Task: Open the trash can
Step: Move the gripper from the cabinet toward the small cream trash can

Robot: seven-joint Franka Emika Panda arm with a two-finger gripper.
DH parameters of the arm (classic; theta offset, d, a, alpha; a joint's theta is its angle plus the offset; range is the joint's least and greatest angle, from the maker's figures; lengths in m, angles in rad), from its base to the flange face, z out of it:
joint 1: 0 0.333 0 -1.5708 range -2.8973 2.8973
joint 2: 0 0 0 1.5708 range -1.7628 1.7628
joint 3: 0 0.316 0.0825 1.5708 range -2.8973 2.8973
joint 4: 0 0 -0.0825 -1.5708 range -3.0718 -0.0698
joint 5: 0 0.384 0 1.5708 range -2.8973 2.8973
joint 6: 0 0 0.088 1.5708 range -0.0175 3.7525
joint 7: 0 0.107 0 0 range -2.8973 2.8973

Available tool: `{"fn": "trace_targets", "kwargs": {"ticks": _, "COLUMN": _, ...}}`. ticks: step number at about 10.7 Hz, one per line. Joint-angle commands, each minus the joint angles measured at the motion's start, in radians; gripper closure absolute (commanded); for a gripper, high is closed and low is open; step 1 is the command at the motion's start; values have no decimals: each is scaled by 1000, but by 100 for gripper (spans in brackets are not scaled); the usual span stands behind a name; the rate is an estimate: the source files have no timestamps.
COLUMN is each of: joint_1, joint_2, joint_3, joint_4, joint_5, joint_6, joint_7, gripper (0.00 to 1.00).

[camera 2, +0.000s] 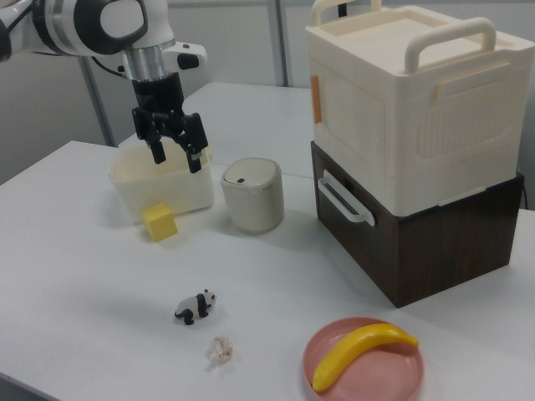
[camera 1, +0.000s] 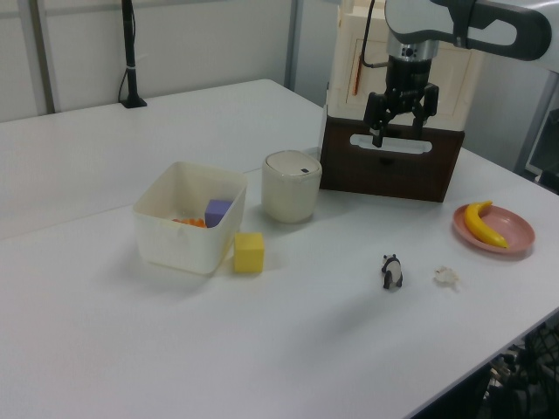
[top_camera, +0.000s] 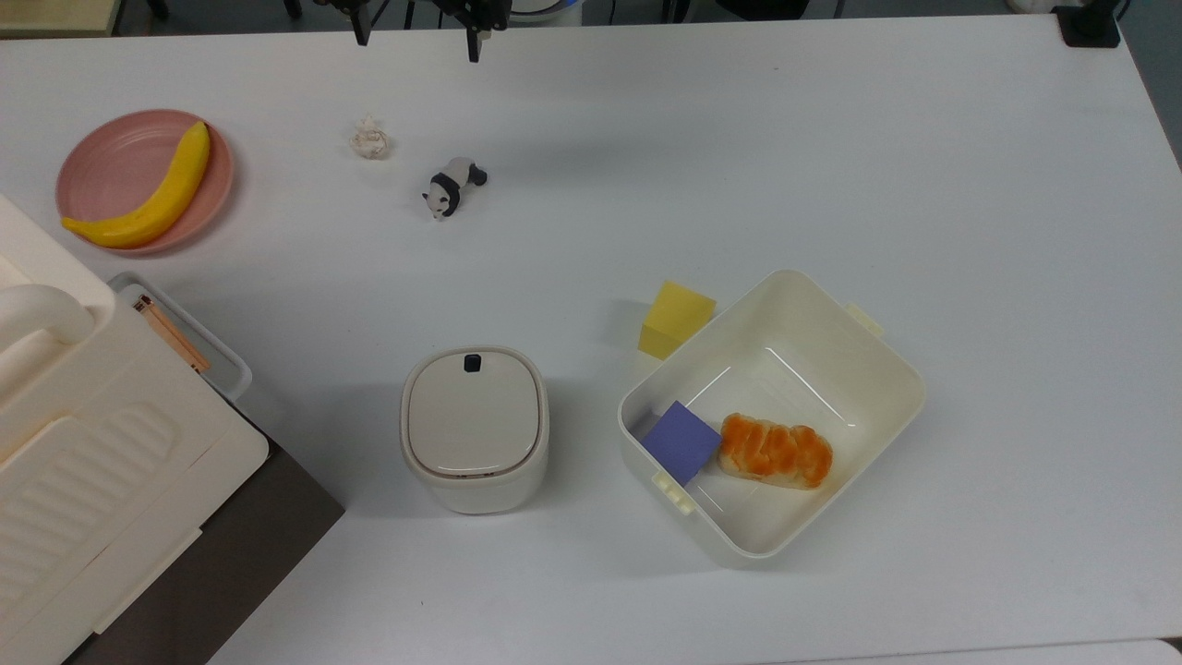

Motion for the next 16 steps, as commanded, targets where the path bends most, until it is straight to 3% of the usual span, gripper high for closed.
{"fn": "trace_targets", "kwargs": {"ticks": 1, "joint_1": -11, "joint_2": -10, "joint_3": 3, "joint_4": -2, "joint_5": 17, "joint_6": -7, "joint_7": -22, "gripper": 0}}
{"fn": "trace_targets", "kwargs": {"ticks": 16, "joint_1": 24, "joint_2": 13, "joint_3": 18, "joint_4": 15, "joint_5": 15, "joint_6": -10, "joint_7": -122, "gripper": 1}}
